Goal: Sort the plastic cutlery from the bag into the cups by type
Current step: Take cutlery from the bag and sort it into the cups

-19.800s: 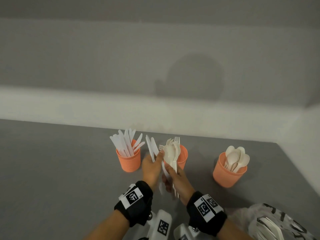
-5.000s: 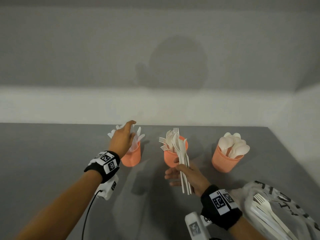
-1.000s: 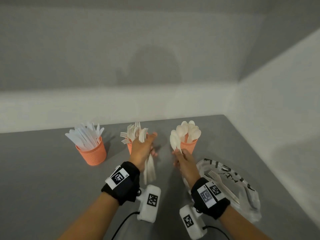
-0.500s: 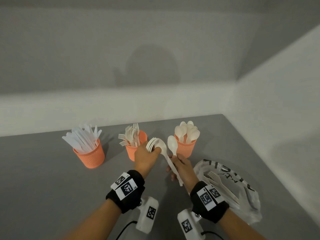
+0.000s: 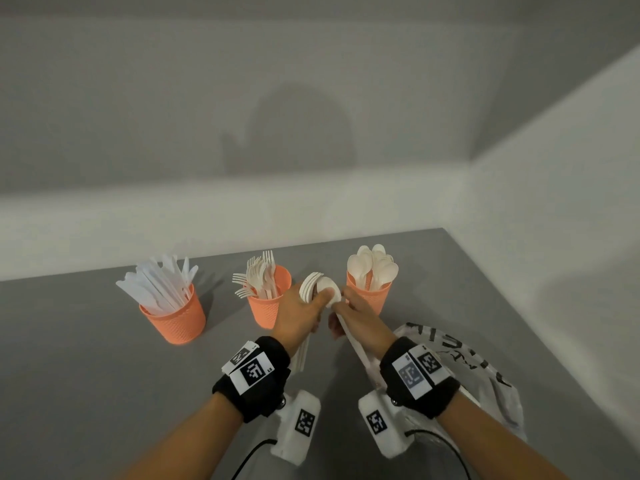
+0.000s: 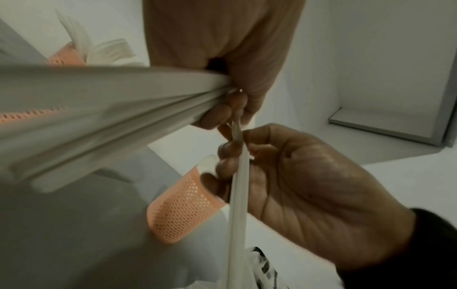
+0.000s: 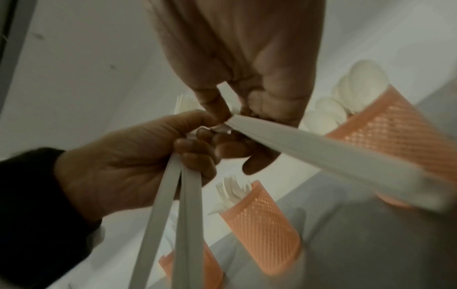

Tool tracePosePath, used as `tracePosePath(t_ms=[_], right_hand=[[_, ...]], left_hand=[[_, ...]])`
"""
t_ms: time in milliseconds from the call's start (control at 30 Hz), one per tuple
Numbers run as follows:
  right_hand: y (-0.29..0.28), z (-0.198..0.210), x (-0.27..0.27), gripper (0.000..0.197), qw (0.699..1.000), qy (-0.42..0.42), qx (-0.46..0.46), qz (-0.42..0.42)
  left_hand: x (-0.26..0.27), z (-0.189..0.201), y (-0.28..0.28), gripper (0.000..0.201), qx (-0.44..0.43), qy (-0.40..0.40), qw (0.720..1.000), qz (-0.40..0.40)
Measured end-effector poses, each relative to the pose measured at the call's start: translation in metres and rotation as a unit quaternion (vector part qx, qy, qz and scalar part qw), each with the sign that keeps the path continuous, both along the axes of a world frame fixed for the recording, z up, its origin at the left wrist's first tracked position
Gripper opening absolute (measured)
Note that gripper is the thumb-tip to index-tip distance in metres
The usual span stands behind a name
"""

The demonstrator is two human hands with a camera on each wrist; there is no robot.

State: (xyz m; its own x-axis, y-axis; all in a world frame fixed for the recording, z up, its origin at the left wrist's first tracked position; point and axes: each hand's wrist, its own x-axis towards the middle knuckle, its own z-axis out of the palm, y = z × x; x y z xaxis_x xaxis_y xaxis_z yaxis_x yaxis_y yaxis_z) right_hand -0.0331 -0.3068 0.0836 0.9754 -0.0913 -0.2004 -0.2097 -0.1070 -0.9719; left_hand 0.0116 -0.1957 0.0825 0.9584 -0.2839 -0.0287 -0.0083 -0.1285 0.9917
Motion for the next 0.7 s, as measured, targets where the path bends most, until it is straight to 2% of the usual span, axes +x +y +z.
tracePosePath(t_ms=[100, 167, 267, 367, 500, 600, 700], right_hand=[[-0.009, 0.013, 0.017, 0.018, 0.998, -0.044, -0.031, -0.01], [-0.022, 0.022, 0.028, 0.02, 0.994, -0.063, -0.025, -0.087], [-0.049, 0.036, 0.043, 0.029, 0.972, -0.112, 0.072, -0.194], [-0.066, 0.04, 0.054, 0.026, 0.964, -0.137, 0.07, -0.218], [-0.071, 0.035, 0.067, 0.029, 0.955, -0.159, 0.038, -0.249], [-0.072, 0.021, 0.073, 0.029, 0.953, -0.147, 0.012, -0.265], [-0.071, 0.008, 0.075, 0.029, 0.952, -0.13, -0.038, -0.273]], left_hand=[[0.005, 0.008, 0.0, 0.015, -0.031, 0.001, 0.999, -0.04], [0.017, 0.013, 0.004, 0.007, -0.048, 0.033, 0.997, -0.049], [0.044, 0.022, 0.017, 0.014, -0.092, 0.051, 0.994, -0.024], [0.071, 0.035, 0.028, 0.011, -0.081, -0.055, 0.995, 0.022], [0.097, 0.039, 0.027, 0.018, -0.099, -0.189, 0.971, 0.11], [0.109, 0.024, 0.022, 0.018, -0.096, -0.201, 0.967, 0.125], [0.112, 0.004, 0.016, 0.01, -0.059, -0.205, 0.97, 0.115]])
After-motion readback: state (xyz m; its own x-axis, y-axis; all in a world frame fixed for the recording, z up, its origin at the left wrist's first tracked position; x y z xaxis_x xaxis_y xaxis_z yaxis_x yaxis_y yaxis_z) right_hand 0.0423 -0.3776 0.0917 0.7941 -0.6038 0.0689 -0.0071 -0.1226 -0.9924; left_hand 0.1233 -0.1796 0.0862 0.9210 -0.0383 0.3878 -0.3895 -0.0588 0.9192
